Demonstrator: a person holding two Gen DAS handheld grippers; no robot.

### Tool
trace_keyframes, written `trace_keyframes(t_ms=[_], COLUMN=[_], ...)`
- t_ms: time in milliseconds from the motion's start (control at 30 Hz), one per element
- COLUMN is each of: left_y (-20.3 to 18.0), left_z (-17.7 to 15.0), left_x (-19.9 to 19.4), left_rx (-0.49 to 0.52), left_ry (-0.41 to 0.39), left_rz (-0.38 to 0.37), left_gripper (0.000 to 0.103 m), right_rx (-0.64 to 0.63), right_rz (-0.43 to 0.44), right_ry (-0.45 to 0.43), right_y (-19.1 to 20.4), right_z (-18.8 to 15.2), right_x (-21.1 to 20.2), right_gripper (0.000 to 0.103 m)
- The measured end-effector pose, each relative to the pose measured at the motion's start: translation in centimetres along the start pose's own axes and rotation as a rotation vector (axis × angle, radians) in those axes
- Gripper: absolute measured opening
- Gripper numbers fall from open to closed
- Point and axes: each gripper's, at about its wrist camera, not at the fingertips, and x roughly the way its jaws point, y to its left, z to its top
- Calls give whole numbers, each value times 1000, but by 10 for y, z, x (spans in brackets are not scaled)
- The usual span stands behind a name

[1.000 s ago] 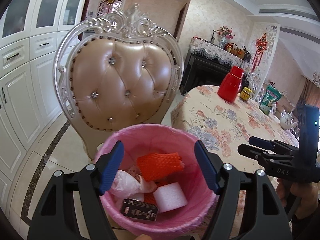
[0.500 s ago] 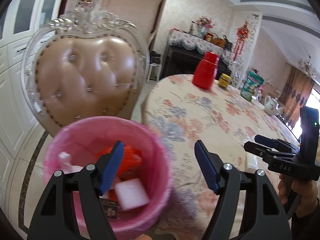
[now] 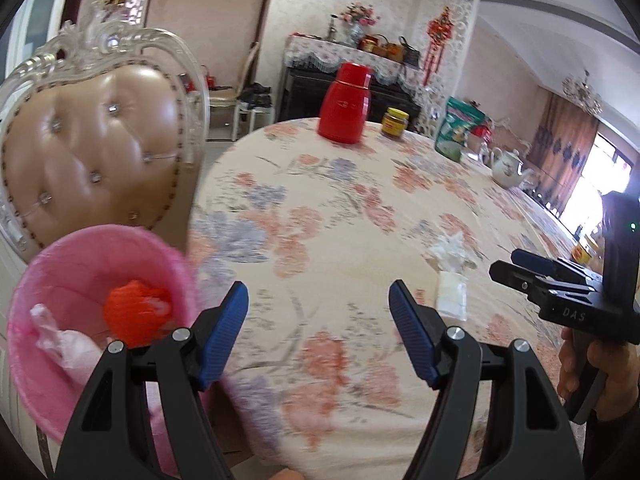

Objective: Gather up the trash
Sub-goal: 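Move both tools back over the table toward the tissues, then grasp the white tissue pack with the left tool while the right tool grasps the crumpled tissue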

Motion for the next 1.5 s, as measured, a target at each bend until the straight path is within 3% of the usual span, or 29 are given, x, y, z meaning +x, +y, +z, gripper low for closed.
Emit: trace_keyframes(t_ms=[333,900,1500], left_y=[-58,-130,-155], left_z=[-5,-18,-25], left_x=[37,99,165], left_rx=[63,187,257], left_ry=[62,183,295], left_rz=[-34,-98,-123], left_gripper=[70,70,57], right_rx=[-2,65,113], right_rz=[-43,-80,-75], right_ry=[-35,-34,-24], right_y=[-54,-111,-127], right_z=[-4,-13,-17], right_x=[-8,-2,-1], right_gripper=[76,77,77])
